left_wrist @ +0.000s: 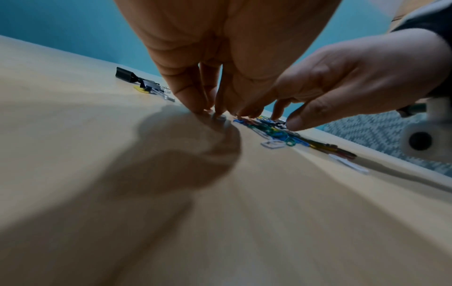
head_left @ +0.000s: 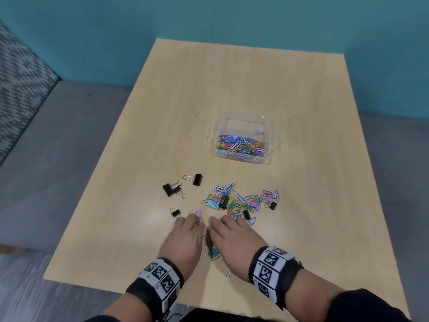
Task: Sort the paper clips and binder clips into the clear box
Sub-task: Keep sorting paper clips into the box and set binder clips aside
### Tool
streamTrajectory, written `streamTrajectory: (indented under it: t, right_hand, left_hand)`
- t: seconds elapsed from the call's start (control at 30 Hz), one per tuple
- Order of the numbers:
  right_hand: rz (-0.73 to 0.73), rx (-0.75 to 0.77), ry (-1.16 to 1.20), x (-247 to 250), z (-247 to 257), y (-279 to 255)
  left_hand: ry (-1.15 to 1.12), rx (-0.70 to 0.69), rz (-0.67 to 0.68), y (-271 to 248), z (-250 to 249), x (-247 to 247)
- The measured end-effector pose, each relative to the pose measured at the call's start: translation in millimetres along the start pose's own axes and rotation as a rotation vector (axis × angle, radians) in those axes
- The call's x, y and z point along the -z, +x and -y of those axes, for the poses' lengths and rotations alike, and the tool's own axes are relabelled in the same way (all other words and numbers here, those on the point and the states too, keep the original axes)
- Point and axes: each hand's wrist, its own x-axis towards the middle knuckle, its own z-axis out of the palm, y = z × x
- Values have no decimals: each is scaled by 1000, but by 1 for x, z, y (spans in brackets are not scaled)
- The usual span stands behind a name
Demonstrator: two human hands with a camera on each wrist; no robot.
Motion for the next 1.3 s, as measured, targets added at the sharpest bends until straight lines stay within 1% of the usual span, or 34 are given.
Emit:
streamTrajectory:
  t: [0.07,0.13,0.17,0.23,0.27,0.3,0.33,0.37,0.43,0.53,0.63,0.67,0.77,0.87,0.93,1.0,1.1,1.13,1.3]
  right_hand:
    - [-2,64,18,-1,3,-4]
    - [-21,85,73,0,2,-11]
    - [-37,63,112,1,0,-16]
    - [-77,-15,195,-1,-6,-24]
    - [-97,-52,221,-2,-9,-28]
    - [-105,-77,237,-4,-10,-32]
    - [-104,-92,245,-7,-12,-36]
    - [-101,-99,248,-9,-12,-40]
    - [-99,-108,254,-12,-13,-45]
    - [-117,-138,277,-13,-14,-52]
    - [-146,-174,307,-16,-14,-57]
    - [-154,-187,320,-17,-14,-59]
    - [-151,-248,342,-18,-16,-67]
    - [-117,-328,363,-21,-16,-78]
    - [-92,-380,410,-25,-13,-85]
    - [-53,-414,485,-26,-9,-87]
    - [8,-440,558,-22,-5,-74]
    - [16,-435,555,-19,-3,-67]
    - [42,-367,452,-16,2,-29]
  left_hand:
    - [21,-77,-11,-1,-1,3]
    - [-14,-97,-42,-1,-1,4]
    - [-82,-42,-52,0,-1,4]
    - [-214,150,-69,4,1,6]
    - [-251,243,-59,6,4,7]
    - [-268,301,-16,10,6,8]
    - [-257,303,35,14,9,10]
    - [-217,260,87,18,12,10]
    - [-92,131,169,26,15,13]
    - [16,11,220,34,17,15]
    - [50,-39,208,38,14,16]
    - [25,-27,195,39,14,16]
    - [-126,110,133,41,19,20]
    - [-144,198,75,38,26,26]
    - [-114,184,78,27,20,27]
    - [-106,147,122,10,4,26]
    - [-140,180,267,-10,-15,18]
    - [-126,172,290,-13,-19,15]
    - [-123,91,302,-3,-30,2]
